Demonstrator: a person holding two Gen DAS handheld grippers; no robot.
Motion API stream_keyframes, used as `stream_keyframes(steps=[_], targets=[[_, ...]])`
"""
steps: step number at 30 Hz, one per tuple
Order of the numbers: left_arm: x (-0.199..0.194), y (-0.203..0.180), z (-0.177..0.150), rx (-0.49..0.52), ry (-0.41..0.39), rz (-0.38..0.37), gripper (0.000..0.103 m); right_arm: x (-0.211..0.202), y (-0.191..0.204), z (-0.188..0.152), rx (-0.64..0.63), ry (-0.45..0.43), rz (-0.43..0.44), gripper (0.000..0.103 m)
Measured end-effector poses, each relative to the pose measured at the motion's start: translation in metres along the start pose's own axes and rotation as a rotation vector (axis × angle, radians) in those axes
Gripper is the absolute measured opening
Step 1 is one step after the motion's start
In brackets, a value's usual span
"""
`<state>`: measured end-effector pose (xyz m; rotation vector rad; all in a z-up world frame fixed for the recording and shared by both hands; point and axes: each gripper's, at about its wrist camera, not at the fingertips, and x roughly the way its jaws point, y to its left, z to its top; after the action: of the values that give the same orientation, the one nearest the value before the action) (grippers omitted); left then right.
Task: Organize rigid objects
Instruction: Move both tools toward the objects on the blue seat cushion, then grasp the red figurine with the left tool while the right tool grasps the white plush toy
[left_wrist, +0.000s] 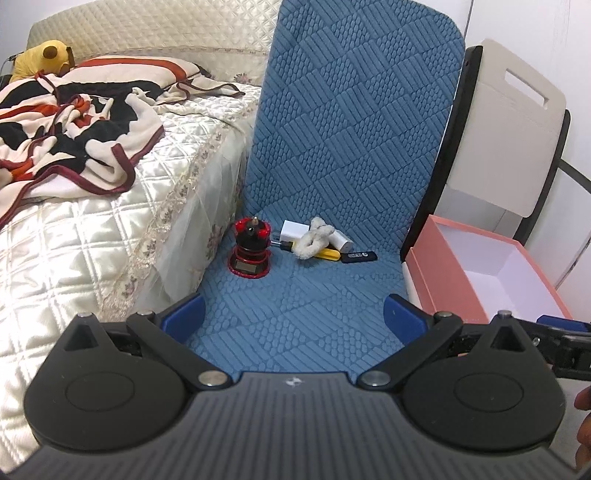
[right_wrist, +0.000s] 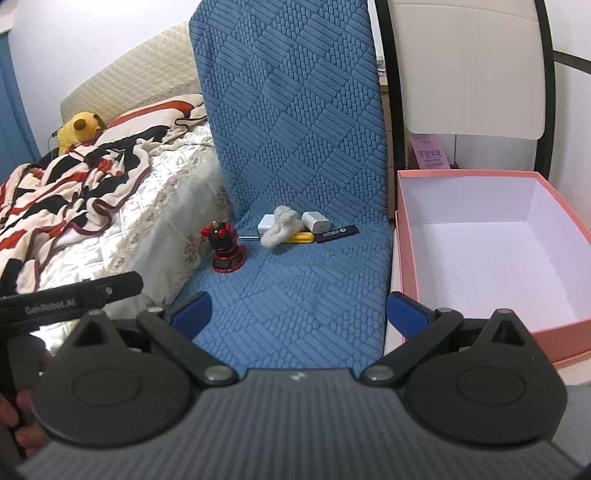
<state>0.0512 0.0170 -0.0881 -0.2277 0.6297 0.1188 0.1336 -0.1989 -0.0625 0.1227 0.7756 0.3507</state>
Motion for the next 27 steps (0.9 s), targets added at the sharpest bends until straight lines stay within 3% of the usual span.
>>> stream_keyframes(steps=[6, 11, 19, 27], targets=[[0.027, 0.005, 0.009, 0.039, 0.004, 0.034, 0.103, 0.026, -0.005, 0.01, 0.015, 0.019, 0.013, 0.103], [0.058, 0.013, 0.017, -0.01, 0.035, 0.023, 0.103, 0.054, -0.012, 0.021, 0.041, 0.032, 0.014, 0.103], [0.112, 0.015, 0.03, 0.024, 0.079, 0.059, 0.103, 0.108, -0.018, 0.038, 0.058, 0.072, 0.039, 0.103], [0.164, 0.023, 0.043, 0.02, 0.086, 0.033, 0.103, 0.167, -0.02, 0.065, 0.087, 0.087, 0.068, 0.103]])
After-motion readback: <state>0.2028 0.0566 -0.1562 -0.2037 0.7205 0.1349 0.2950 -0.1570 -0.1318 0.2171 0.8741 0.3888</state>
